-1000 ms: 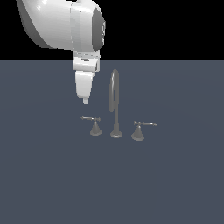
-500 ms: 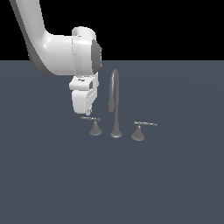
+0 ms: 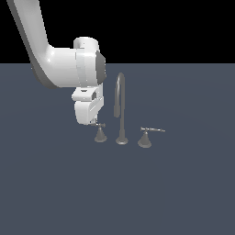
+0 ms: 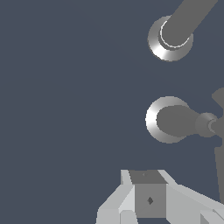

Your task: Turn on the faucet by rotating a designated handle.

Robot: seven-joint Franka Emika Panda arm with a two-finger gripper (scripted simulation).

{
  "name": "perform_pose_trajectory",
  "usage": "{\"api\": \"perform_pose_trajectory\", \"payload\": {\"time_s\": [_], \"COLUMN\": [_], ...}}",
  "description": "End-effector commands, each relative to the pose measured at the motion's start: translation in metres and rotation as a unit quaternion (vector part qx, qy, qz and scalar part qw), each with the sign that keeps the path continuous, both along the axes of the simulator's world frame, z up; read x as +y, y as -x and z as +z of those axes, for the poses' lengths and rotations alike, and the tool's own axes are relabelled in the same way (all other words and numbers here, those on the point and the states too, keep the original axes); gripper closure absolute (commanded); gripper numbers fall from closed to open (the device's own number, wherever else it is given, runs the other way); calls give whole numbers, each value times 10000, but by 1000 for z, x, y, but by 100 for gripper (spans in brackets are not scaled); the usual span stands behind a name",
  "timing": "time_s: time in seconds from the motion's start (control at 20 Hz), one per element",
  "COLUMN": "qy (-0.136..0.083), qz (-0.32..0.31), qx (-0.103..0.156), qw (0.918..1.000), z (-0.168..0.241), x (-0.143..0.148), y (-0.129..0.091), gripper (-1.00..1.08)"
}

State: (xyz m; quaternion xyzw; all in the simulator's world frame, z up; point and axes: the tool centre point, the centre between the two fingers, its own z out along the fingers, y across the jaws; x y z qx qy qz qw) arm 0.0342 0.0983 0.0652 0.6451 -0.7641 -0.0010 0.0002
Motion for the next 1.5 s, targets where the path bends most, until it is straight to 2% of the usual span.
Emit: {"api": "perform_pose_trajectory", "payload": {"time_s": [0.0,0.1,0.65,0.7,0.75,1.45], "qy": [6,4,6,6,11,7], "qz": [-15,-9,-15,-15,-22,-15], "qx": [-7,-4,-7,-7,-79,-14], "qw": [10000,10000,10000,10000,10000,10000], "z": [0,0,0,0,2,0], "x": [0,0,23,23,20,17], "y": [0,0,34,34,25,73], "gripper": [108,108,108,108,108,108]}}
